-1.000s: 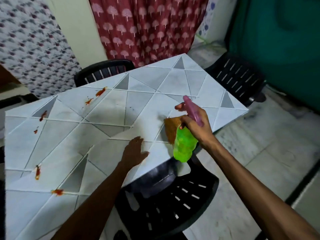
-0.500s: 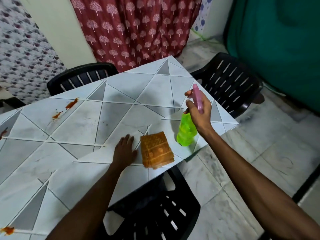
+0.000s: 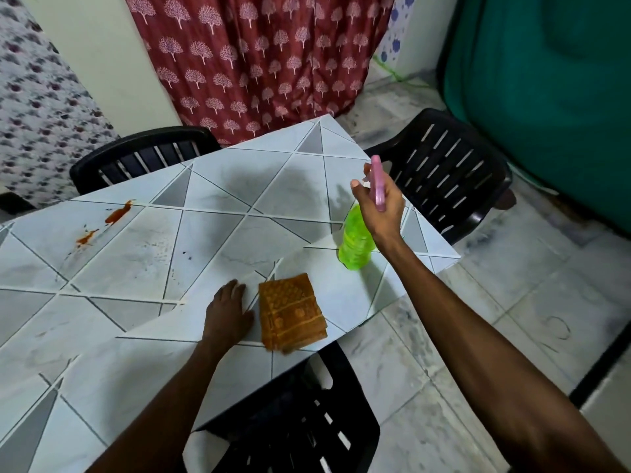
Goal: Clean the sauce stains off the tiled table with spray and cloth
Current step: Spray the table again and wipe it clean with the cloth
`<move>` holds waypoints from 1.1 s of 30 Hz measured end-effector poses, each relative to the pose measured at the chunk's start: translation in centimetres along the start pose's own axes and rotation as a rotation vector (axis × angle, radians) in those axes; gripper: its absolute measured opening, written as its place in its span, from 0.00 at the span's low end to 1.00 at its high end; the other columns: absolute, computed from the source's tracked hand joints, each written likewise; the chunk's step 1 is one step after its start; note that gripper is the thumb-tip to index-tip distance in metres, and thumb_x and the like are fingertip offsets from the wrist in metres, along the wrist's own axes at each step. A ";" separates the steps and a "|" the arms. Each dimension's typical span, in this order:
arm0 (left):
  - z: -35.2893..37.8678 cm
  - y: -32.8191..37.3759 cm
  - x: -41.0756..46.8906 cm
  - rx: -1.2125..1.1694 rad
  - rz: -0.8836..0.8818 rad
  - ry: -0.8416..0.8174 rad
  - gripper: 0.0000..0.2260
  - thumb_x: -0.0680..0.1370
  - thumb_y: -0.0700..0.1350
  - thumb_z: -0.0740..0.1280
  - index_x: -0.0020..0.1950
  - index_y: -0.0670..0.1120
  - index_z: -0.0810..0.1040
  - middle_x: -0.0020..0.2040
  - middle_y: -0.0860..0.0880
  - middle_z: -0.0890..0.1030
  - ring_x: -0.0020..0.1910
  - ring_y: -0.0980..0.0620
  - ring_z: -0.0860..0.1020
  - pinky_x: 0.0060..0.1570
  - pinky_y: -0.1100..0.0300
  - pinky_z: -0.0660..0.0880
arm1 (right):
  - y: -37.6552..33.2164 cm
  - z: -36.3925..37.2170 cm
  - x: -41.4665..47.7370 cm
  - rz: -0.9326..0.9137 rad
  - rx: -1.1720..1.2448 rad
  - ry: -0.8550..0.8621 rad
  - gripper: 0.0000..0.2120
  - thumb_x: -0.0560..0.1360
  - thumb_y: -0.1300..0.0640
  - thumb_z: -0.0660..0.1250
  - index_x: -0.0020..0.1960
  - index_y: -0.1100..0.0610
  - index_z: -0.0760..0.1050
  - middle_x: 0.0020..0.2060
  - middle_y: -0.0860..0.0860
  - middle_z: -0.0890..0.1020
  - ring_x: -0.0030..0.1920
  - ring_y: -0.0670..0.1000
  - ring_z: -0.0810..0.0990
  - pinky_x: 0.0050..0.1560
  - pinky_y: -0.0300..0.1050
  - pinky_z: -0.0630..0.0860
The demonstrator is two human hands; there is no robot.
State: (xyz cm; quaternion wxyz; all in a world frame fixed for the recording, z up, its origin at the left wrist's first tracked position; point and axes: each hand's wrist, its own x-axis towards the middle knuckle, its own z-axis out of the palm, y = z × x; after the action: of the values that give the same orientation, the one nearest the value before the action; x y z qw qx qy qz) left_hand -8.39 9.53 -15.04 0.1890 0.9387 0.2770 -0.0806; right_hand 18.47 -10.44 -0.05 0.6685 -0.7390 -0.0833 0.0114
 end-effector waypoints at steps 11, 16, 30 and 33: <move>0.3 0.2 -0.5 -0.040 0.047 0.023 0.29 0.73 0.46 0.73 0.71 0.39 0.70 0.73 0.37 0.67 0.70 0.36 0.68 0.63 0.42 0.71 | 3.2 -3.5 -8.2 0.451 -0.385 -0.023 0.55 0.60 0.44 0.85 0.78 0.58 0.60 0.70 0.58 0.74 0.69 0.57 0.75 0.68 0.51 0.73; 0.4 -0.5 -2.1 -0.085 0.073 0.055 0.26 0.74 0.47 0.73 0.70 0.41 0.73 0.71 0.39 0.70 0.68 0.37 0.70 0.63 0.44 0.71 | 7.5 -2.1 -17.6 0.626 -0.661 -0.334 0.21 0.74 0.41 0.74 0.53 0.59 0.82 0.52 0.56 0.86 0.58 0.57 0.82 0.56 0.46 0.76; -3.6 -7.5 -7.2 -0.566 -0.013 0.214 0.16 0.76 0.45 0.73 0.63 0.44 0.79 0.60 0.47 0.79 0.61 0.46 0.77 0.66 0.52 0.70 | 4.8 8.1 -20.0 0.379 -0.432 -0.539 0.14 0.70 0.71 0.66 0.37 0.52 0.71 0.32 0.46 0.76 0.32 0.41 0.75 0.37 0.38 0.70; -6.7 -9.8 -8.0 -0.768 -0.117 0.124 0.21 0.75 0.55 0.73 0.66 0.50 0.77 0.63 0.54 0.77 0.62 0.56 0.75 0.64 0.57 0.70 | 2.6 10.8 -22.0 0.364 -0.319 -0.732 0.14 0.72 0.69 0.65 0.44 0.50 0.75 0.39 0.46 0.80 0.41 0.47 0.78 0.44 0.41 0.73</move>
State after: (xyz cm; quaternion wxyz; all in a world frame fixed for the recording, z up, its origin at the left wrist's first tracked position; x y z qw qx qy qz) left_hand -20.15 15.84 -9.91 0.5047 0.7852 0.3510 0.0750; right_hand -4.36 -3.05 -5.86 0.4593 -0.7829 -0.1841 0.3770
